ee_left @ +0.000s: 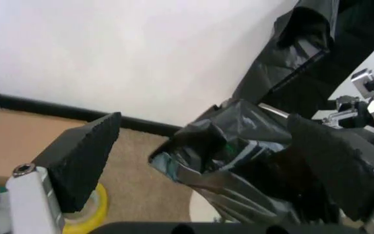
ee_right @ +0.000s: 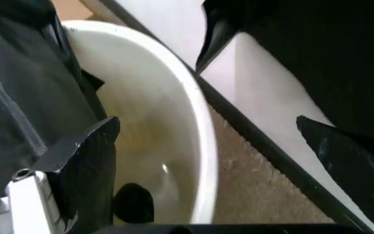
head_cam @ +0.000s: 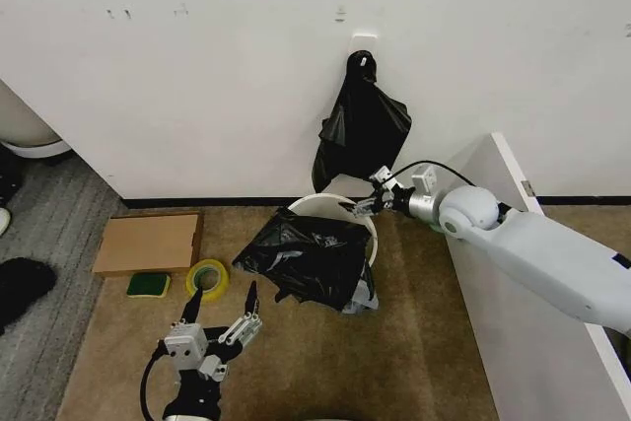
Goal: Place the garbage bag over the trash bin.
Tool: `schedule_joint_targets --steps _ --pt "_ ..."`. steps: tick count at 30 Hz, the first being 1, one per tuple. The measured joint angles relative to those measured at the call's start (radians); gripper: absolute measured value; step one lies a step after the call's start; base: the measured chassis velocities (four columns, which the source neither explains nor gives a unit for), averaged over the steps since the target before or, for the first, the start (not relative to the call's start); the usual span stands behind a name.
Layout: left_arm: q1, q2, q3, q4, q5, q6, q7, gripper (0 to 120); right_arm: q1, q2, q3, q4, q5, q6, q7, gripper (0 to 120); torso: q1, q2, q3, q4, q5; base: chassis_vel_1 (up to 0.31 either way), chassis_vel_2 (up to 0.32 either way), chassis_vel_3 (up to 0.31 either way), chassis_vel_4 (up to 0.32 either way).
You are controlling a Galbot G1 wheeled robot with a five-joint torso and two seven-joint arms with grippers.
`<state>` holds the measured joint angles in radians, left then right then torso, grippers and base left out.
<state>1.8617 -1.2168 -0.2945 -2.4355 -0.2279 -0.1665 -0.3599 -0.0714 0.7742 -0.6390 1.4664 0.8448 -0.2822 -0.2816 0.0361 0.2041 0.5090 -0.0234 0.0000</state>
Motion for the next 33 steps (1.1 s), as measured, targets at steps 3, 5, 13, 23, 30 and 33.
schedule_joint_targets --steps 3,5,13,23,30,33 --pt "0.007 -0.007 -0.017 0.002 0.042 -0.011 -0.001 100 0.028 0.040 -0.030 -0.051 -0.031 0.001 -0.014 100 0.000 0.000 0.000 0.0006 -0.0001 0.000 0.000 0.000 0.000" --pt "0.011 -0.008 -0.022 0.002 0.049 -0.012 -0.002 100 0.041 0.051 -0.041 -0.068 -0.036 0.002 -0.018 100 0.000 0.000 0.000 0.0005 -0.0002 0.000 0.000 0.000 0.000" --pt "0.034 -0.007 -0.048 -0.020 0.070 -0.023 -0.002 100 0.135 0.105 -0.128 -0.125 -0.064 0.007 -0.054 100 0.000 0.000 0.000 0.0007 -0.0002 0.000 0.000 0.000 0.000" --pt "0.038 -0.018 -0.027 -0.024 0.067 -0.024 -0.006 100 0.168 0.106 -0.170 -0.139 -0.105 -0.007 -0.093 82 0.000 0.000 0.000 0.0003 -0.0001 0.000 0.000 0.000 0.000" --pt "0.047 -0.016 -0.018 -0.033 0.064 -0.019 -0.008 100 0.197 0.133 -0.200 -0.196 -0.147 0.004 -0.154 58 0.000 0.000 0.000 0.0004 0.0000 0.000 0.000 0.000 0.000" --pt "0.047 -0.018 -0.004 -0.032 0.065 -0.018 -0.008 100 0.218 0.148 -0.220 -0.221 -0.162 0.005 -0.178 43 0.000 0.000 0.000 0.0004 0.0000 0.000 0.000 0.000 0.000"
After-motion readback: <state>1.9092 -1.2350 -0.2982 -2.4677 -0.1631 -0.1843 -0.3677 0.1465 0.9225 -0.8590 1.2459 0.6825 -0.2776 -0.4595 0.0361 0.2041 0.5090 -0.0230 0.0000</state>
